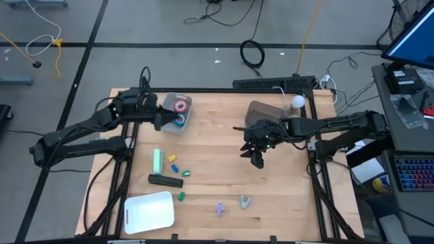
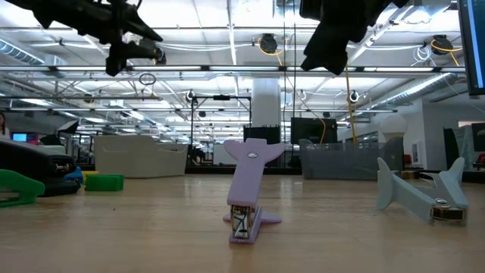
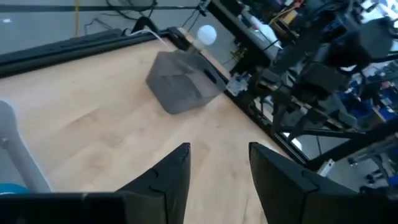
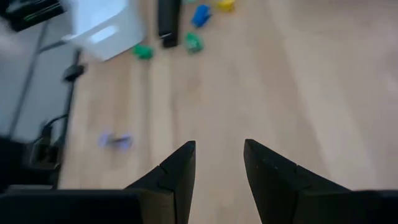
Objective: Pick and place Stapler, Stapler remover, tape
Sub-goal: Put the light blue staple remover into the white bin
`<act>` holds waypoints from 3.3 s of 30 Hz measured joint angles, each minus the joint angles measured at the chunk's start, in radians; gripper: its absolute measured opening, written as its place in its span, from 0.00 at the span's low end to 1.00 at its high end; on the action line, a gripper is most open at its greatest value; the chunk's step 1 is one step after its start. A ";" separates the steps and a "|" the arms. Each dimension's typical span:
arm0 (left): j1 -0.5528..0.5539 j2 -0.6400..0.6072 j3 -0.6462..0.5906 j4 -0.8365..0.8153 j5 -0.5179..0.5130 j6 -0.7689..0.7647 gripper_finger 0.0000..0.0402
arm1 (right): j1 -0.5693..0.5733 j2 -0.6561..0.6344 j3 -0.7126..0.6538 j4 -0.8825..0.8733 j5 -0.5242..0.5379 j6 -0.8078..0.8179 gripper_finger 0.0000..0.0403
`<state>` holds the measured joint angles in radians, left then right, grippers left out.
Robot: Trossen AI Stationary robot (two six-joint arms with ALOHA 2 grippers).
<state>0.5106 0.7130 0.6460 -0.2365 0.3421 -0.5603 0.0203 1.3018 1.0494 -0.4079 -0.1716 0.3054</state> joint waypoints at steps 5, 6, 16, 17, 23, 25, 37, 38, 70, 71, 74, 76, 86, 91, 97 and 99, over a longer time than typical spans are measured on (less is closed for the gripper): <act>-0.060 -0.024 0.000 -0.022 0.001 0.049 0.42 | 0.031 0.000 0.000 -0.011 -0.017 -0.042 0.32; -0.075 -0.027 0.000 -0.019 0.000 0.059 0.42 | 0.037 0.000 0.000 -0.013 -0.017 -0.048 0.32; -0.252 -0.027 0.000 0.032 0.000 0.155 0.42 | 0.076 0.000 0.000 -0.017 -0.015 -0.060 0.32; -0.271 -0.027 0.000 0.032 -0.001 0.155 0.42 | 0.079 0.000 0.000 -0.017 -0.015 -0.060 0.32; -0.379 -0.027 0.000 0.046 -0.042 0.139 0.42 | 0.092 0.000 0.000 -0.047 -0.016 -0.082 0.32; -0.414 -0.027 0.000 0.057 -0.070 0.142 0.42 | 0.106 0.000 0.000 -0.050 -0.016 -0.087 0.32; -0.474 -0.027 0.000 0.074 -0.143 0.151 0.42 | 0.318 0.000 0.000 -0.088 0.013 -0.339 0.32; -0.473 -0.027 0.000 0.074 -0.143 0.151 0.42 | 0.326 0.000 0.000 -0.087 0.025 -0.340 0.32; -0.473 -0.183 -0.224 0.226 -0.070 0.023 0.42 | 0.462 0.351 0.000 0.062 0.037 -0.377 0.32; -0.473 -0.183 -0.224 0.220 -0.070 0.023 0.42 | 0.471 0.362 0.000 0.060 0.037 -0.377 0.32; -0.473 -0.183 -0.224 0.207 -0.070 0.019 0.42 | 0.500 0.388 0.000 0.062 0.040 -0.377 0.32; -0.473 -0.183 -0.224 0.207 -0.070 0.019 0.42 | 0.518 0.398 0.000 0.066 0.059 -0.378 0.32; -0.473 -0.183 -0.224 0.207 -0.070 0.004 0.42 | 0.545 0.428 0.000 0.069 0.198 -0.377 0.32; -0.473 -0.183 -0.224 0.210 -0.070 0.004 0.42 | 0.545 0.428 0.000 0.068 0.198 -0.374 0.32; -0.473 -0.183 -0.224 0.210 -0.070 0.005 0.42 | 0.545 0.427 0.000 0.067 0.204 -0.374 0.32; -0.473 -0.183 -0.224 0.210 -0.070 0.005 0.42 | 0.545 0.427 0.000 0.068 0.224 -0.374 0.32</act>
<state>0.0376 0.5297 0.4221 -0.0265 0.2718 -0.5556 0.5652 1.7287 1.0496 -0.3398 0.0519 -0.0685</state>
